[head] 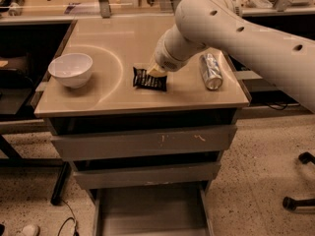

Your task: Pick rxbar chocolate from bottom drawer and place on counter

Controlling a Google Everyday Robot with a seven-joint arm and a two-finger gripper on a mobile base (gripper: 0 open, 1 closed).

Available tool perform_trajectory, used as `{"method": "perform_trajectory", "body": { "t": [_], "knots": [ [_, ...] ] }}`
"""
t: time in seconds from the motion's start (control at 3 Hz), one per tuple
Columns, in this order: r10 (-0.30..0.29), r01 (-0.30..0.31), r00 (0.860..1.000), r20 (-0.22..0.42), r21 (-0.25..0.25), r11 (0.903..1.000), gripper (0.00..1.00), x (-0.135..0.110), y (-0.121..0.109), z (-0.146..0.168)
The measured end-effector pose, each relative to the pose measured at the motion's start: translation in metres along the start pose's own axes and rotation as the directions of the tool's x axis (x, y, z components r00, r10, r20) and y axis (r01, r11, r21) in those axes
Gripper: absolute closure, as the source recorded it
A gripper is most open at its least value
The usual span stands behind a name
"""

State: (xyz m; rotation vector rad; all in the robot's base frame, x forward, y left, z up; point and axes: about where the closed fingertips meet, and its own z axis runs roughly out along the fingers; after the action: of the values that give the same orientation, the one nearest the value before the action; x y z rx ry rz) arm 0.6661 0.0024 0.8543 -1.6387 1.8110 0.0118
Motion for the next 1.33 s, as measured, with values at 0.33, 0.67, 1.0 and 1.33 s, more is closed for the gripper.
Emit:
{"method": "perform_trajectory", "body": {
  "t": [0.33,0.67,1.0,1.33],
  "knots": [
    [0.0,0.0,1.0,0.0,0.0,1.0,0.58,0.0,0.0,0.0],
    [0.0,0.0,1.0,0.0,0.0,1.0,0.35,0.0,0.0,0.0],
    [0.0,0.0,1.0,0.0,0.0,1.0,0.12,0.0,0.0001,0.0001],
    [0.0,0.0,1.0,0.0,0.0,1.0,0.0,-0.0001,0.0002,0.0002]
  ]
}}
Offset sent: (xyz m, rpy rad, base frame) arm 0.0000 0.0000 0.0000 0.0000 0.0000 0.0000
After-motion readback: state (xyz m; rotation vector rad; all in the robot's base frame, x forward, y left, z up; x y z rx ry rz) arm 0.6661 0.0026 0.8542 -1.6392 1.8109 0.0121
